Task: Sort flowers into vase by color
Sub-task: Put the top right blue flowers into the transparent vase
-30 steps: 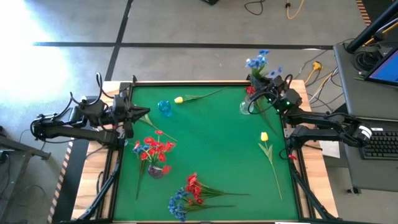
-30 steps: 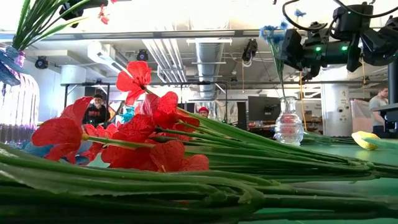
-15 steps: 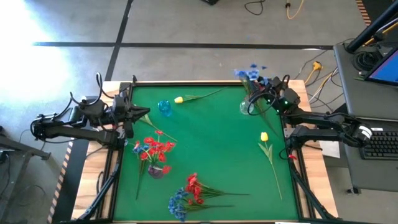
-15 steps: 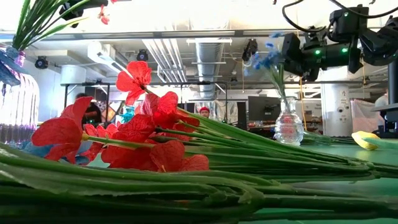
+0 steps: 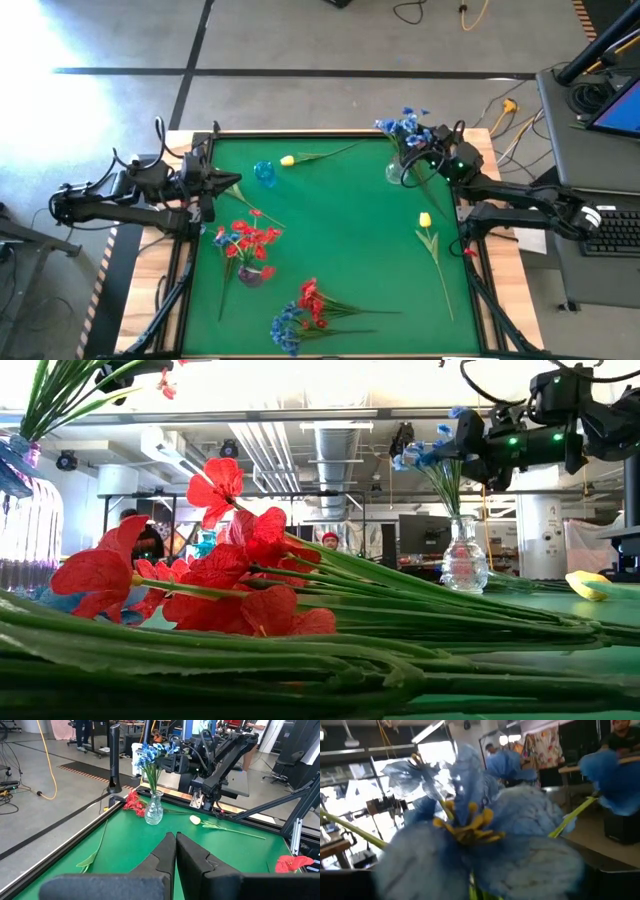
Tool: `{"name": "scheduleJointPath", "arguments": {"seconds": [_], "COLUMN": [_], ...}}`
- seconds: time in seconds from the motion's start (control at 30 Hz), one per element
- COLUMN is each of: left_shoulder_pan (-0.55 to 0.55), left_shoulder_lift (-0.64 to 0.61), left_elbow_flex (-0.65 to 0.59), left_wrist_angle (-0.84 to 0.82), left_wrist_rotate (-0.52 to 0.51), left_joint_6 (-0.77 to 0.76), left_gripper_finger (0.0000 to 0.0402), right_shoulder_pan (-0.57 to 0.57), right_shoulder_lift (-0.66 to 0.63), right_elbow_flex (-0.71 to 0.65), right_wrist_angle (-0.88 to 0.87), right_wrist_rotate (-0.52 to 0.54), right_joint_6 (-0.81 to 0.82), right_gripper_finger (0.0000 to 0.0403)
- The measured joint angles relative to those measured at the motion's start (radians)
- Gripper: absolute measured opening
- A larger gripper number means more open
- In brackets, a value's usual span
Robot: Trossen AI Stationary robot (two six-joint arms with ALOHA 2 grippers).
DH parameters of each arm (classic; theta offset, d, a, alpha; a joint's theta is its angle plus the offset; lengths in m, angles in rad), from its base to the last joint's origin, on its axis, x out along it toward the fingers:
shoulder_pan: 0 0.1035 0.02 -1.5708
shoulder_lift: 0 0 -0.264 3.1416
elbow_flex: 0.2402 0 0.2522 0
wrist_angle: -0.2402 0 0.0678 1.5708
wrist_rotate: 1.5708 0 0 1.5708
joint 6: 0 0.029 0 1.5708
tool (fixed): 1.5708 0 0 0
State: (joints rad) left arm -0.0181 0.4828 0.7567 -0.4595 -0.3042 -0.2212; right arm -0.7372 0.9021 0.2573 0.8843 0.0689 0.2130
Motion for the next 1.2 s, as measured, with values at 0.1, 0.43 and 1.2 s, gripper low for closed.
{"name": "scheduleJointPath", "arguments": {"seconds": [0.1,0.43,1.2], "left_shoulder_pan": [0.000,0.000,0.000], "left_shoulder_lift": [0.000,0.004,0.029], "left_elbow_flex": [0.000,0.000,0.000], "left_wrist_angle": [0.000,0.001,0.003], "left_wrist_rotate": [0.000,0.000,0.000], "left_joint_6": [-0.001,-0.001,-0.001], "left_gripper_finger": [0.0000,0.0000,0.0000], "right_shoulder_pan": [0.000,0.005,0.118], "right_shoulder_lift": [-0.055,-0.170,-0.149], "right_elbow_flex": [0.021,0.228,0.487], "right_wrist_angle": [-0.150,-0.875,-1.512], "right_wrist_rotate": [0.001,0.002,0.114], "right_joint_6": [0.029,0.152,0.325], "right_gripper_finger": [0.0306,0.0322,0.0313]}}
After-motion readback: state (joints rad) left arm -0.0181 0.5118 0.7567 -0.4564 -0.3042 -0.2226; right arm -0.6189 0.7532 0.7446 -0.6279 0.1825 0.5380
